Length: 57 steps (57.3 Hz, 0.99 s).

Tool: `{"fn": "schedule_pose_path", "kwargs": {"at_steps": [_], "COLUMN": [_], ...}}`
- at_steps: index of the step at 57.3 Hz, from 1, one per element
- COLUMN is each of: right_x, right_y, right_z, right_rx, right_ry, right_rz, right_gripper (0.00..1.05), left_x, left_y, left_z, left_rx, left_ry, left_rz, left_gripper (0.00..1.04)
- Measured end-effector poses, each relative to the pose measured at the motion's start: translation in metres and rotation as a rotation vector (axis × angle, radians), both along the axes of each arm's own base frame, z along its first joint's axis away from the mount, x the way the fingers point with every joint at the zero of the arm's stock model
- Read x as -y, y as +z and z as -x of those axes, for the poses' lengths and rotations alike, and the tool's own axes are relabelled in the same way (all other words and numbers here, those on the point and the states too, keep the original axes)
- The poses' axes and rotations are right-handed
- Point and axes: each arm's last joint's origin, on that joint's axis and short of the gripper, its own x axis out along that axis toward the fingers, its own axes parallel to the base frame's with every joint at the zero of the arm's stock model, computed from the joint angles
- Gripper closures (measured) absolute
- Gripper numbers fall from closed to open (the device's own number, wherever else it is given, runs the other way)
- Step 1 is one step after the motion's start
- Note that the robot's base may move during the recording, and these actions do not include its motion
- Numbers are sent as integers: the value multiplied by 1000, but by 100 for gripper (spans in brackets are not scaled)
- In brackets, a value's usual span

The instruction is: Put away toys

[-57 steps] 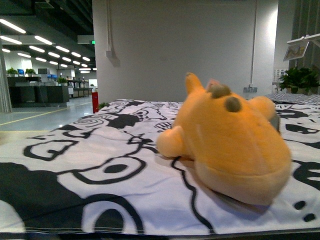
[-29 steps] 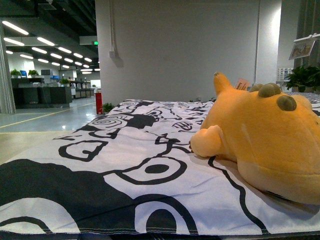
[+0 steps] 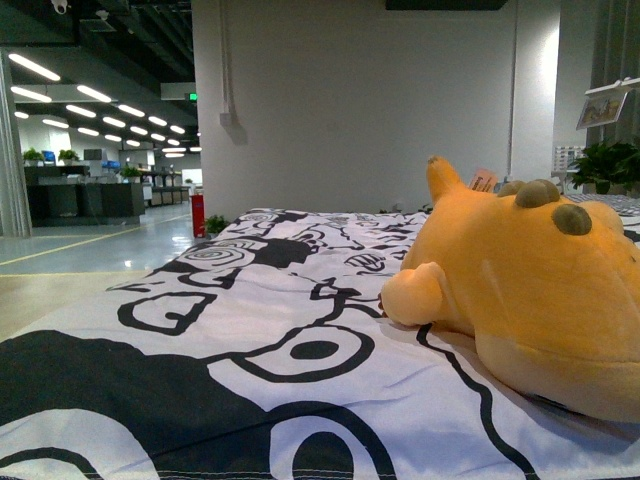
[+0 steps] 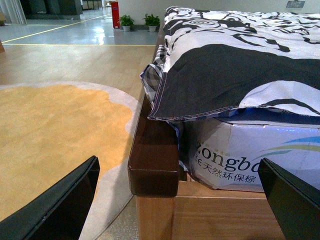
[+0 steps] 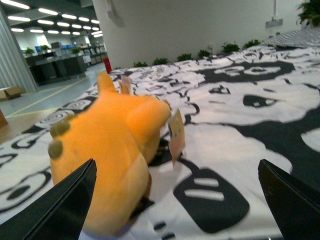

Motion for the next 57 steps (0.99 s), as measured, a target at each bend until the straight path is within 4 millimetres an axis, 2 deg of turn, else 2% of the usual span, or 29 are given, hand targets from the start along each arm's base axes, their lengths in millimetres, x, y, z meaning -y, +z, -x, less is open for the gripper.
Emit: {"fn": "schedule_pose_path", "kwargs": {"at_steps": [10,22,30,41,48,57], "right_x": [-24,-61,-81,-101,-106,-103], "right_y": [44,69,67,54,39,27], "right_z": [-35,-70,-93,-120,-139,-148], "right_rx": [55,76,47,-8,-66,-103], "right_ry": [85,170,197,198,191,163], "right_rz": [42,123,176,243,268,275], "right_gripper": [6,6,6,6,6,6], "left_x": [0,0,0,0,0,0], "left_y": [0,0,0,0,0,0], "left_z": [0,0,0,0,0,0], "left_rx": [0,0,-1,0,0,0], "left_ry": [0,0,0,0,0,0], "left_rz": [0,0,0,0,0,0], "left_gripper": [6,6,6,6,6,6]}}
